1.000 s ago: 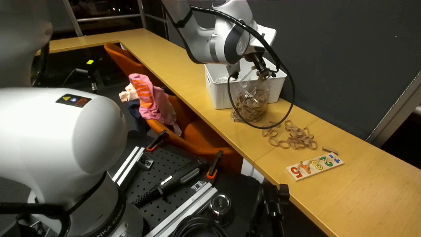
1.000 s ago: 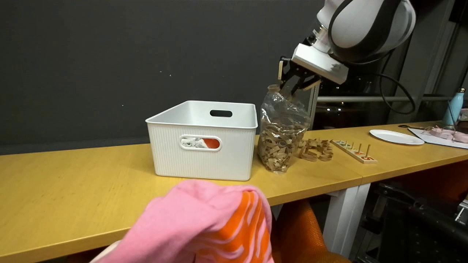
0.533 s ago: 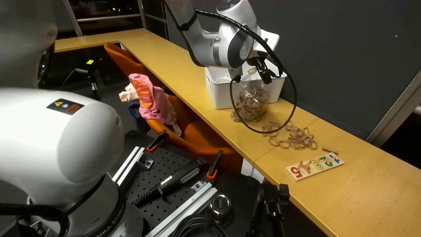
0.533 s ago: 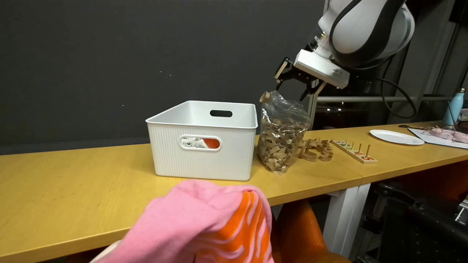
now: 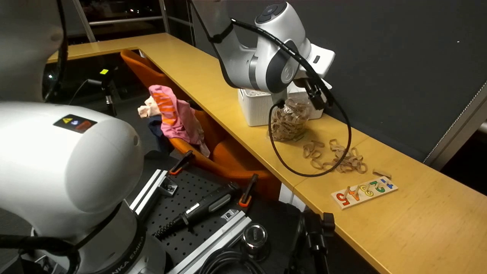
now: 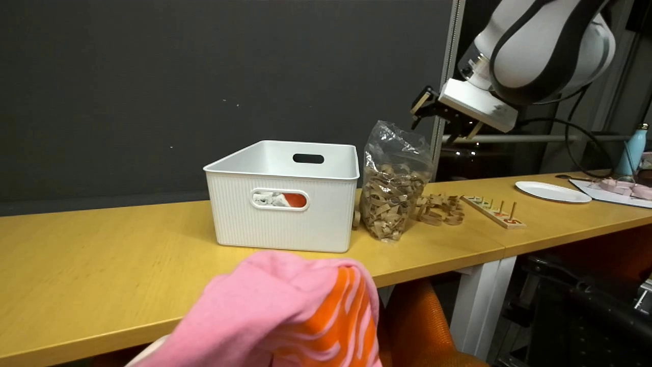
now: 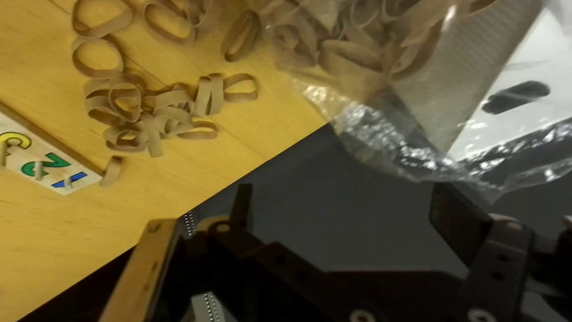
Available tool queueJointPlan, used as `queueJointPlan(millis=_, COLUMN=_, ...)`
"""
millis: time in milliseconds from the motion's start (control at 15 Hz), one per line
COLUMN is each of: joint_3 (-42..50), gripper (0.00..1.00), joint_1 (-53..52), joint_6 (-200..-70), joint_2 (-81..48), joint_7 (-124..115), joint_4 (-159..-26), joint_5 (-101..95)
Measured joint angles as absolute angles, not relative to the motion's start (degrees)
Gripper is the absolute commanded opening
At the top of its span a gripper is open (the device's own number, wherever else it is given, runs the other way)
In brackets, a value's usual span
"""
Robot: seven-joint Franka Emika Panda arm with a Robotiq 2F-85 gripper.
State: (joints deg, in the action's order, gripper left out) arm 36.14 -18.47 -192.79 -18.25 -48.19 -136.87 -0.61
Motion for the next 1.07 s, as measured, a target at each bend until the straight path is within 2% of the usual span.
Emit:
queueJointPlan(millis=200, joint_3=37.0, gripper=1.00, joint_1=-14.7, joint_6=-192.4, joint_2=-15.3, joint_7=-48.2, joint_4=-139.0, joint_5=-1.1)
queueJointPlan(millis=333, joint_3=34.4, gripper=1.00, joint_1=-9.3, joint_6=-190.4, joint_2=-13.3, joint_7=-47.0, joint_4=-139.2, joint_5=-0.4)
queueJointPlan(millis=733, joint_3=11.6, gripper=1.00, joint_1=13.3, joint_6=-180.1, joint_2=-13.2, joint_7=-43.8, joint_4=-135.5, joint_5=3.3)
queueJointPlan(millis=867, joint_3=3.8, gripper=1.00, joint_1=20.1, joint_6=-178.7, joint_2=-16.9, joint_7=-40.3, joint_4=-131.4, joint_5=7.2)
queueJointPlan(millis=1067, joint_3=-1.9, gripper=1.00, joint_1=27.2, joint_6=-175.9, joint_2=-24.4, joint_7=-37.4, joint_4=-123.3, joint_5=8.5)
